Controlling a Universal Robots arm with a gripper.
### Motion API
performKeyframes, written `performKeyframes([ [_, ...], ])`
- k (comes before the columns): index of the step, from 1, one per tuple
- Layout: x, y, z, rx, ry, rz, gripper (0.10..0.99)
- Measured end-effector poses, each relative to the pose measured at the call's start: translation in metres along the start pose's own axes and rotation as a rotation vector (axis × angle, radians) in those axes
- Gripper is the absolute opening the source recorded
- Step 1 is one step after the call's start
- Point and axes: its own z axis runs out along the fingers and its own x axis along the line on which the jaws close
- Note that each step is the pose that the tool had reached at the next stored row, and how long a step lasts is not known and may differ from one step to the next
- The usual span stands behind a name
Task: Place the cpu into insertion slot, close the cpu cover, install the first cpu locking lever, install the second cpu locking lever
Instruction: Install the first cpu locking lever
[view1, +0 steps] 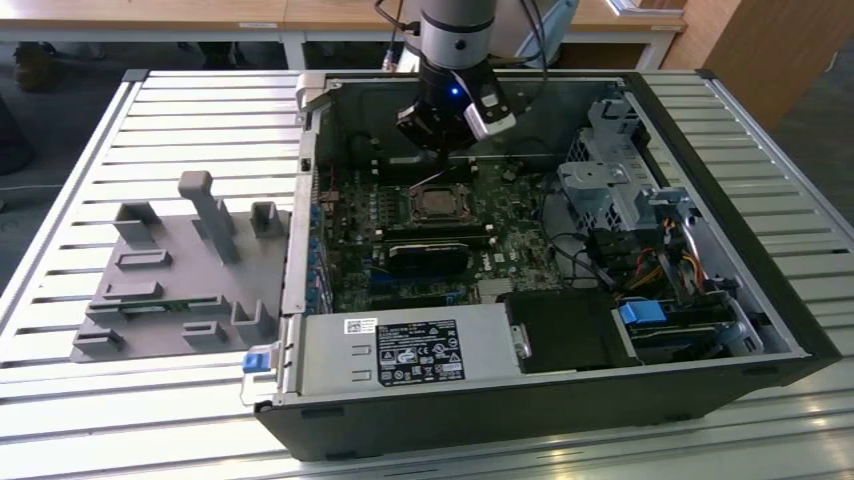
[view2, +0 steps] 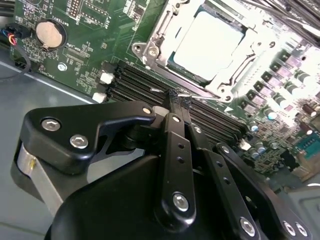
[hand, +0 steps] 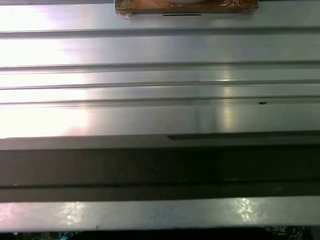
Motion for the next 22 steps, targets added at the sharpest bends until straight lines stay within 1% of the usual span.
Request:
performKeyframes([
  [5,-0.0029,-0.0004,0.0030,0.000,0.0000,0.000,0.118],
  [11,-0.0042,-0.0011,0.0062,0.000,-0.0001,0.000,0.118],
  [18,-0.0082,-0.0013,0.0119,0.000,-0.0001,0.000,0.118],
  [22,-0.0094,-0.0014,0.0138,0.000,0.0000,0.000,0.118],
])
